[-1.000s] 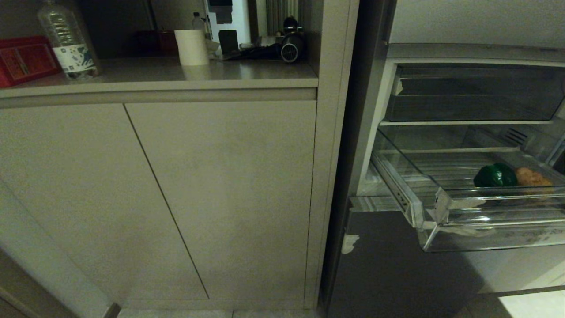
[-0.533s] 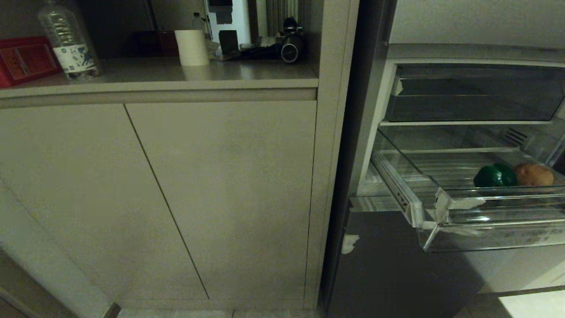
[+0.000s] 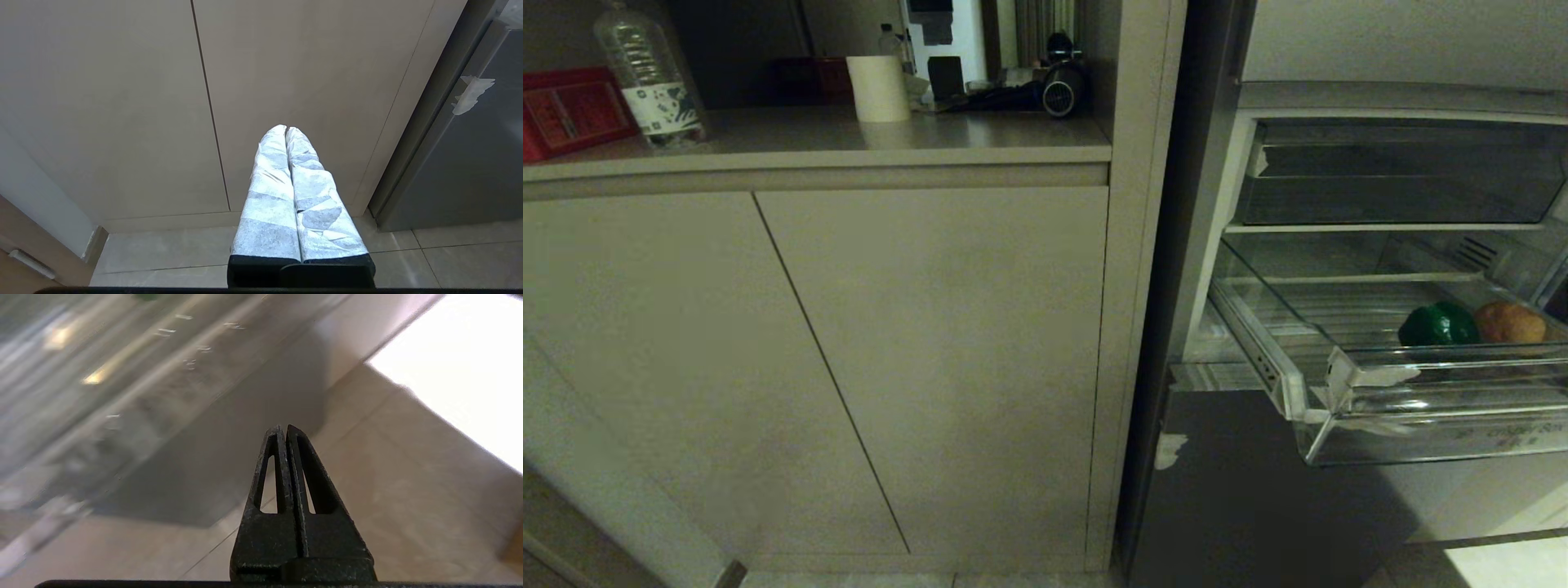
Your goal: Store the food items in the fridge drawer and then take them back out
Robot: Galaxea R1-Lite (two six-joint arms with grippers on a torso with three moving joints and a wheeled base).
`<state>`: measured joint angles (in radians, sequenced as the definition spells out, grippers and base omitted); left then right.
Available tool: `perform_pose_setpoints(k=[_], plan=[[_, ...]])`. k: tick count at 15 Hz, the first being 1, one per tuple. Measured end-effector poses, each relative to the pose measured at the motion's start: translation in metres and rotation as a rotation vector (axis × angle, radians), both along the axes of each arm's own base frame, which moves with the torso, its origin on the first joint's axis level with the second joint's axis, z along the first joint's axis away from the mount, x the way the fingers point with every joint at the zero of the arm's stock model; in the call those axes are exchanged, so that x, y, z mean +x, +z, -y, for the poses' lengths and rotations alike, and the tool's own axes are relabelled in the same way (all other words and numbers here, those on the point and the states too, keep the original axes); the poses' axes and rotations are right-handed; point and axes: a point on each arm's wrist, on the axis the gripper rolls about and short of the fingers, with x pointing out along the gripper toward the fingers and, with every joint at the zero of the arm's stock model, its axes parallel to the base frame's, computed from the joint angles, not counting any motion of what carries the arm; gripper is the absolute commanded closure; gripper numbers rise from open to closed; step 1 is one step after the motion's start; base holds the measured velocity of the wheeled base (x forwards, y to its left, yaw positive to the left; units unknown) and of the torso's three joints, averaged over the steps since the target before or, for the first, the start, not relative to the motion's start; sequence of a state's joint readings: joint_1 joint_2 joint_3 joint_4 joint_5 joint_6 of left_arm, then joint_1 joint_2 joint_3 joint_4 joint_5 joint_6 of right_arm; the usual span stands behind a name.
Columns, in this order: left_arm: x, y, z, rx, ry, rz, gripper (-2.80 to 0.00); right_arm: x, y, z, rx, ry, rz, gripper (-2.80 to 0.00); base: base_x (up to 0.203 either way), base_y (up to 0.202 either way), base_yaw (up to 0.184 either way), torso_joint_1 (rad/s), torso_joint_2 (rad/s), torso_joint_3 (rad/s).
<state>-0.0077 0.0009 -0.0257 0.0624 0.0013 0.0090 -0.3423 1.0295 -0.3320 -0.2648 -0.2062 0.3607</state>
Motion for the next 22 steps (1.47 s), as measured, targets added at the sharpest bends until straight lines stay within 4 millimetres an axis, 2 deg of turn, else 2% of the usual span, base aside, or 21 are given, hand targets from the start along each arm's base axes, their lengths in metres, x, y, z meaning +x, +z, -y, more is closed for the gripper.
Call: perform_pose_setpoints(k=[4, 9, 12, 17, 19, 22], plan=[[0.000, 0.000, 0.000, 0.000, 0.000, 0.000, 0.00, 0.037, 0.012, 0.009, 0.066, 0.130, -0.005, 0.00, 0.000, 0.000, 0.000, 0.000, 0.00, 0.000], [0.000, 0.000, 0.000, 0.000, 0.000, 0.000, 0.00, 0.101, 0.027, 0.019, 0.047, 0.213, 0.066, 0.00, 0.000, 0.000, 0.000, 0.000, 0.00, 0.000], [0.000, 0.000, 0.000, 0.000, 0.000, 0.000, 0.00, 0.146, 0.022, 0.018, 0.026, 0.269, 0.113, 0.00, 0.000, 0.000, 0.000, 0.000, 0.00, 0.000], [0.000, 0.000, 0.000, 0.000, 0.000, 0.000, 0.00, 0.232, 0.011, 0.008, -0.017, 0.360, 0.248, 0.00, 0.000, 0.000, 0.000, 0.000, 0.00, 0.000], [0.000, 0.000, 0.000, 0.000, 0.000, 0.000, 0.00, 0.254, 0.006, 0.003, -0.018, 0.379, 0.280, 0.00, 0.000, 0.000, 0.000, 0.000, 0.00, 0.000], [0.000, 0.000, 0.000, 0.000, 0.000, 0.000, 0.00, 0.266, -0.001, 0.001, -0.015, 0.385, 0.296, 0.00, 0.000, 0.000, 0.000, 0.000, 0.00, 0.000]])
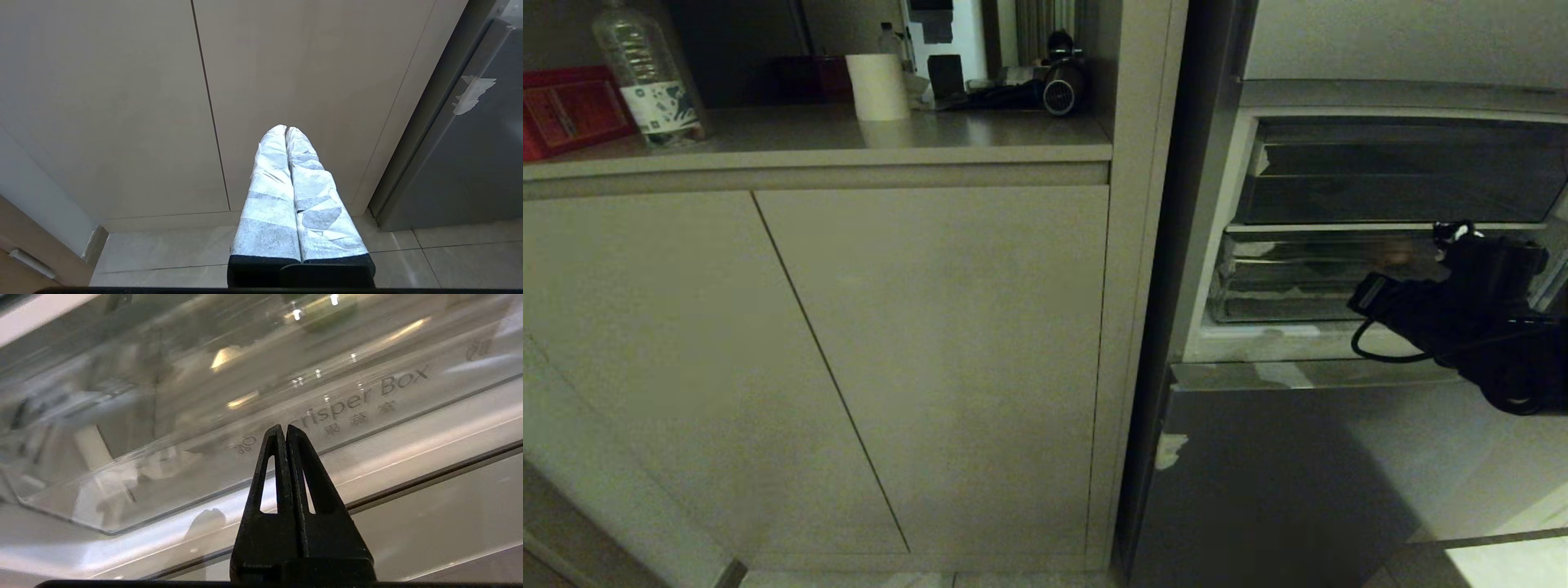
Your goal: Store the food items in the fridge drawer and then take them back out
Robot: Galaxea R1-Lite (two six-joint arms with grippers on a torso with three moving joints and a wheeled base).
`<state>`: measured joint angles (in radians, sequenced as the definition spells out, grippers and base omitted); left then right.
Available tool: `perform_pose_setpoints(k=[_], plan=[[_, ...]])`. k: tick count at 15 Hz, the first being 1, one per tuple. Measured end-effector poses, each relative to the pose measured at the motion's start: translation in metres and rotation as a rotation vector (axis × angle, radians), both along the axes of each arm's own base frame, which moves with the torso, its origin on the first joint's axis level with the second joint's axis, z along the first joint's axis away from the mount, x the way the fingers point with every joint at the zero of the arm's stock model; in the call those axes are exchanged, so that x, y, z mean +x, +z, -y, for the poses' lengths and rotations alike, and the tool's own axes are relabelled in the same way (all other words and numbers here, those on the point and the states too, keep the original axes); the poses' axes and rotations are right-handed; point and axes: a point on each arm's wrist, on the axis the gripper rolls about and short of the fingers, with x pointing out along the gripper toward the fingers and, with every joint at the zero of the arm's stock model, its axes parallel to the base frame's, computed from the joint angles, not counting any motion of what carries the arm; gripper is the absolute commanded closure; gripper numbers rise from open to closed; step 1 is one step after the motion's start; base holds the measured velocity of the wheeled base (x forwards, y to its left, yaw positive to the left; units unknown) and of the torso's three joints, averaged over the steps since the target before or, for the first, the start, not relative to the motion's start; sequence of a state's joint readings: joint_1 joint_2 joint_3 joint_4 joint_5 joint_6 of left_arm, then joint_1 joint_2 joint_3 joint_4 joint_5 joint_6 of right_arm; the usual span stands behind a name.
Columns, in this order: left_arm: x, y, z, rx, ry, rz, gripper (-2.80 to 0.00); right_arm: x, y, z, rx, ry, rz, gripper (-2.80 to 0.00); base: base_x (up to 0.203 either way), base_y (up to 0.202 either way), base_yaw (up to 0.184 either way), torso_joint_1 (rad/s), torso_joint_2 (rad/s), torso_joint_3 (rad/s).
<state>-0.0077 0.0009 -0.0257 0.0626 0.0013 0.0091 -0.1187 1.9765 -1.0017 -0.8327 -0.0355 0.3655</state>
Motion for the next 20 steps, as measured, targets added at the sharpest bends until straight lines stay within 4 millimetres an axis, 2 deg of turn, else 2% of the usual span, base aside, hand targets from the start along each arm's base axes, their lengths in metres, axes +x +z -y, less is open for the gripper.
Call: perform_pose_setpoints(k=[3, 7, 10, 15, 16, 18, 20], plan=[[0.000, 0.000, 0.000, 0.000, 0.000, 0.000, 0.00, -0.005, -0.009, -0.001, 0.002, -0.002, -0.021, 0.00, 0.000, 0.000, 0.000, 0.000, 0.00, 0.000], [0.000, 0.000, 0.000, 0.000, 0.000, 0.000, 0.00, -0.042, -0.003, -0.004, 0.000, -0.006, -0.036, 0.00, 0.000, 0.000, 0.000, 0.000, 0.00, 0.000], [0.000, 0.000, 0.000, 0.000, 0.000, 0.000, 0.00, -0.092, 0.014, -0.009, -0.009, -0.019, -0.017, 0.00, 0.000, 0.000, 0.000, 0.000, 0.00, 0.000], [0.000, 0.000, 0.000, 0.000, 0.000, 0.000, 0.00, -0.201, 0.031, -0.021, -0.028, -0.086, 0.012, 0.00, 0.000, 0.000, 0.000, 0.000, 0.00, 0.000], [0.000, 0.000, 0.000, 0.000, 0.000, 0.000, 0.00, -0.223, 0.027, -0.023, -0.031, -0.094, 0.010, 0.00, 0.000, 0.000, 0.000, 0.000, 0.00, 0.000], [0.000, 0.000, 0.000, 0.000, 0.000, 0.000, 0.00, -0.263, 0.004, -0.027, -0.060, -0.102, -0.025, 0.00, 0.000, 0.000, 0.000, 0.000, 0.00, 0.000], [0.000, 0.000, 0.000, 0.000, 0.000, 0.000, 0.00, -0.288, -0.013, -0.031, -0.130, -0.084, -0.014, 0.00, 0.000, 0.000, 0.000, 0.000, 0.00, 0.000]])
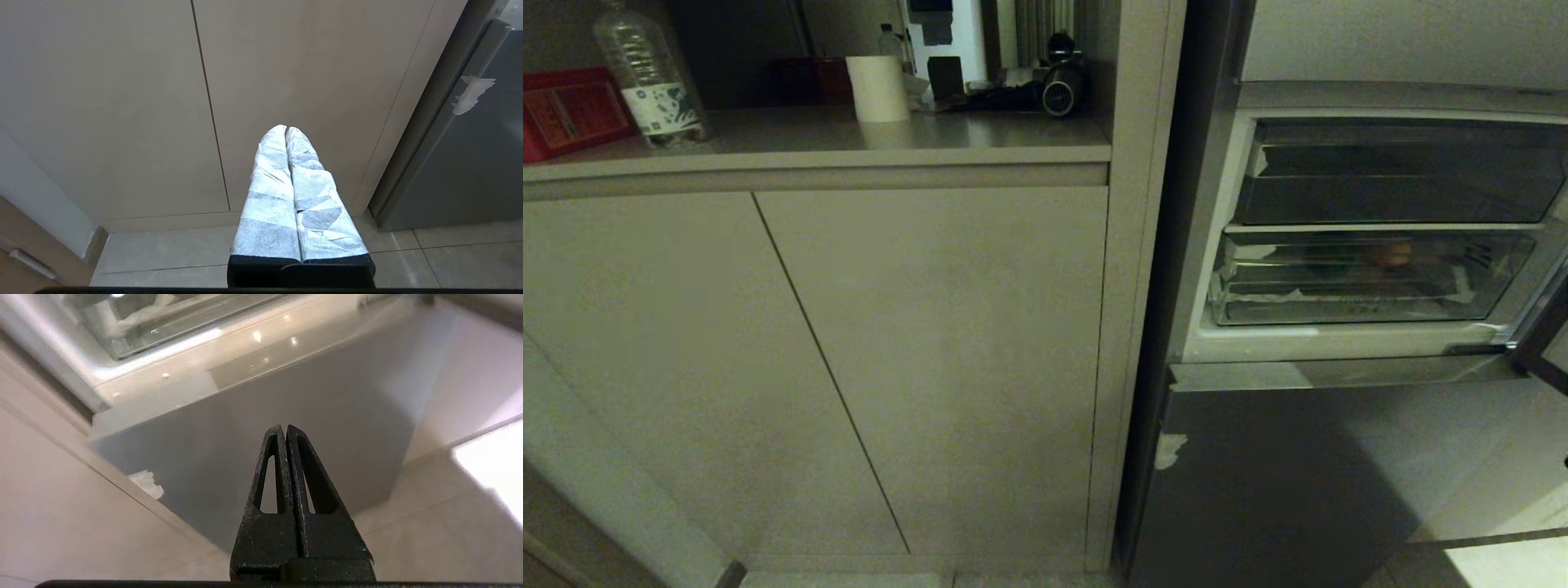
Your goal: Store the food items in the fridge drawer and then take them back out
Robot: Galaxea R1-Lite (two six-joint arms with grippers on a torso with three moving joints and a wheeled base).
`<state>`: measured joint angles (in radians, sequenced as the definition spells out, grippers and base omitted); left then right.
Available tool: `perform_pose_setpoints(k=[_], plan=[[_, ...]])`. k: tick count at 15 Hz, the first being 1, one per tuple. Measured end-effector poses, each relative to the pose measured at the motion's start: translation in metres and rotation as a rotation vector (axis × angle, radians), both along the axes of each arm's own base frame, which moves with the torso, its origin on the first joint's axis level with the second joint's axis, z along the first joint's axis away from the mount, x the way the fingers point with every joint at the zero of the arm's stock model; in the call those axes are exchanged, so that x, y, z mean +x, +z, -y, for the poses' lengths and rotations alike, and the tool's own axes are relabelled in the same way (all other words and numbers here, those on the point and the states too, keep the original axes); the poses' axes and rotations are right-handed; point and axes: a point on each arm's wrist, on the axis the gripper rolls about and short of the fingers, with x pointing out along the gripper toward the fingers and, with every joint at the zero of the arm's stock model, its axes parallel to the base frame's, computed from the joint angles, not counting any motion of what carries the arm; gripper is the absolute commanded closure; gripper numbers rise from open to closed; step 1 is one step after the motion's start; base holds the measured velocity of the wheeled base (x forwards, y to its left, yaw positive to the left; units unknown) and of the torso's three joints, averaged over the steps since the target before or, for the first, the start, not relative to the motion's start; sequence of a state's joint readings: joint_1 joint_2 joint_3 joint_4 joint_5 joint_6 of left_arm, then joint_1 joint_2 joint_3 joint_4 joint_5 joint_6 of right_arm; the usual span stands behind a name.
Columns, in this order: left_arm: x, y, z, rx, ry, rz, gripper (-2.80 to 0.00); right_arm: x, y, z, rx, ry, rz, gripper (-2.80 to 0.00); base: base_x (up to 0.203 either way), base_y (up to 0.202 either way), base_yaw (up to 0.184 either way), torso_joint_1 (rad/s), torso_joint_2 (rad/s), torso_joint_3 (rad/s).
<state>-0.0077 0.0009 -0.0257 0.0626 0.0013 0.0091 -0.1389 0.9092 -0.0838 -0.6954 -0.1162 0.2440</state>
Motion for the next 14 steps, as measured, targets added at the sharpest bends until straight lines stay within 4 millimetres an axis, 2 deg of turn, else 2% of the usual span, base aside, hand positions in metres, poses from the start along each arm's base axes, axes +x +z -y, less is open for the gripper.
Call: perform_pose_setpoints(k=[4, 10, 14], plan=[[0.000, 0.000, 0.000, 0.000, 0.001, 0.000, 0.00, -0.017, -0.008, -0.001, -0.037, 0.001, 0.059, 0.00, 0.001, 0.000, -0.023, 0.001, 0.00, 0.001], [0.000, 0.000, 0.000, 0.000, -0.001, 0.000, 0.00, -0.021, -0.008, 0.002, -0.038, -0.026, 0.067, 0.00, 0.000, 0.008, -0.172, 0.003, 0.00, 0.001], [0.000, 0.000, 0.000, 0.000, 0.000, 0.000, 0.00, -0.024, -0.005, 0.015, -0.050, -0.174, 0.065, 0.00, -0.001, 0.005, -0.179, 0.001, 0.00, 0.007]])
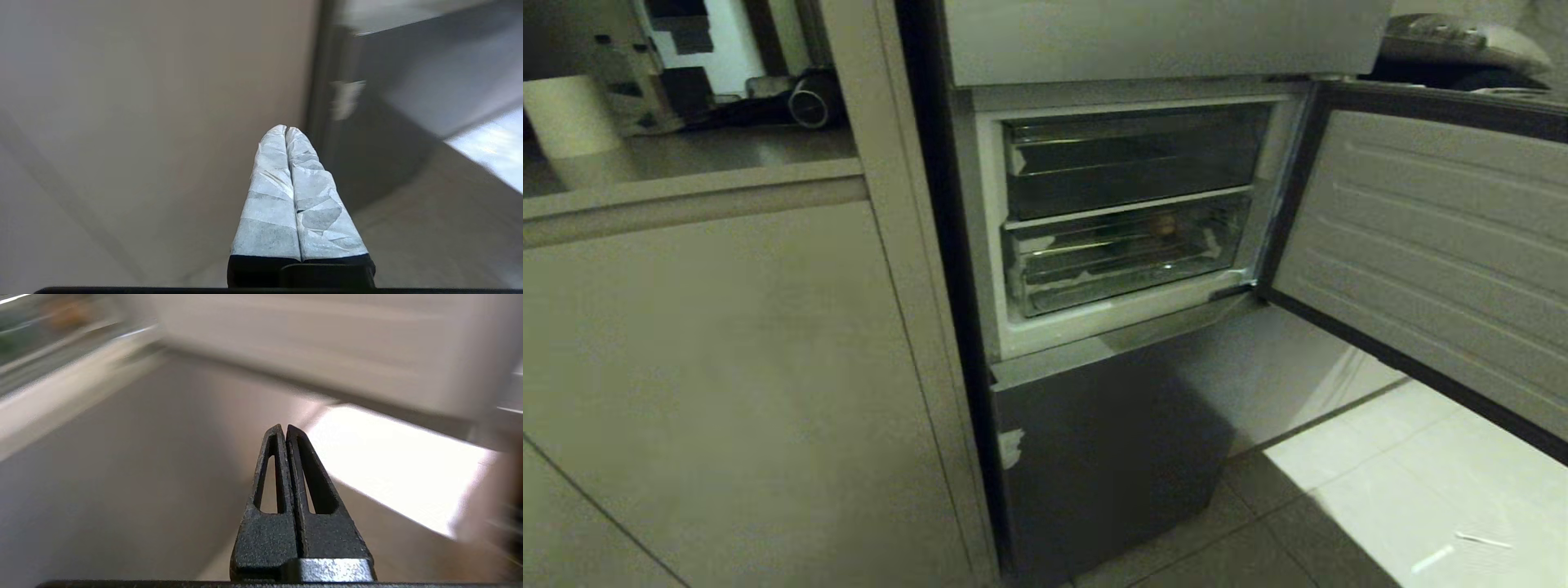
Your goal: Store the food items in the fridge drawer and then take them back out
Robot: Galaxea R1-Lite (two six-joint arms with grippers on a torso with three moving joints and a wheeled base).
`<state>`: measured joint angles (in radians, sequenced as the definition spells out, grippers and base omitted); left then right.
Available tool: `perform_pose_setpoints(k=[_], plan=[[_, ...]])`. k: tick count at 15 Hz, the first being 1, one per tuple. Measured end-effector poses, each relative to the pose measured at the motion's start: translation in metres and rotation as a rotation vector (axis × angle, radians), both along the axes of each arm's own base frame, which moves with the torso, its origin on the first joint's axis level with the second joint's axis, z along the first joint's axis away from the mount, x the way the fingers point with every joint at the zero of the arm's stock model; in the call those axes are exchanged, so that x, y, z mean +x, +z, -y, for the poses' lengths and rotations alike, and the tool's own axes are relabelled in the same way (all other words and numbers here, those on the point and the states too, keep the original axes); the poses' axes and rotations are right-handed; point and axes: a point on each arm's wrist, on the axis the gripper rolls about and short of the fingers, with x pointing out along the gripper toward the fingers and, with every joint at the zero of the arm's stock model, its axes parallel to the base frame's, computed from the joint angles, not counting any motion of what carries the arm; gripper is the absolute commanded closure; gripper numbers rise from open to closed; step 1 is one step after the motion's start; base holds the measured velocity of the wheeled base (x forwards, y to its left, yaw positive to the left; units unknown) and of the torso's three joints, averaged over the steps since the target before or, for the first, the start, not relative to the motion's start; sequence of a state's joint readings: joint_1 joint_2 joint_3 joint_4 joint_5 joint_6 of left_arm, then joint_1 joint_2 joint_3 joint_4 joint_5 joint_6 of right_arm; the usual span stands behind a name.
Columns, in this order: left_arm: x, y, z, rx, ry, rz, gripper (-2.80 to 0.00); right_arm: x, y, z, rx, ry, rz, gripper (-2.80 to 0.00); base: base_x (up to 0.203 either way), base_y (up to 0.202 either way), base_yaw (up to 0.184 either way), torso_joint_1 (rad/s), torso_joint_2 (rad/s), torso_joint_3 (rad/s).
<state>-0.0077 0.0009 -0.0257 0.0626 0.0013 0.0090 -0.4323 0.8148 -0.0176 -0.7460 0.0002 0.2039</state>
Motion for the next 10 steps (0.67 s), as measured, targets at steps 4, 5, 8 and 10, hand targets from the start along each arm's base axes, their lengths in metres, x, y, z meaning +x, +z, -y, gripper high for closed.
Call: perform_pose_setpoints(k=[4, 5, 8, 10], plan=[[0.000, 0.000, 0.000, 0.000, 0.000, 0.000, 0.00, -0.009, 0.006, 0.020, -0.013, -0.204, 0.001, 0.00, 0.000, 0.003, -0.098, 0.003, 0.00, 0.002], [0.000, 0.000, 0.000, 0.000, 0.000, 0.000, 0.00, -0.011, 0.010, 0.026, -0.016, -0.251, 0.006, 0.00, 0.000, 0.000, 0.000, 0.000, 0.00, 0.000], [0.000, 0.000, 0.000, 0.000, 0.000, 0.000, 0.00, -0.013, 0.030, 0.049, -0.029, -0.356, 0.023, 0.00, 0.000, 0.000, 0.000, 0.000, 0.00, 0.000], [0.000, 0.000, 0.000, 0.000, 0.000, 0.000, 0.00, -0.012, 0.046, 0.066, -0.039, -0.406, 0.039, 0.00, 0.000, 0.000, 0.000, 0.000, 0.00, 0.000]])
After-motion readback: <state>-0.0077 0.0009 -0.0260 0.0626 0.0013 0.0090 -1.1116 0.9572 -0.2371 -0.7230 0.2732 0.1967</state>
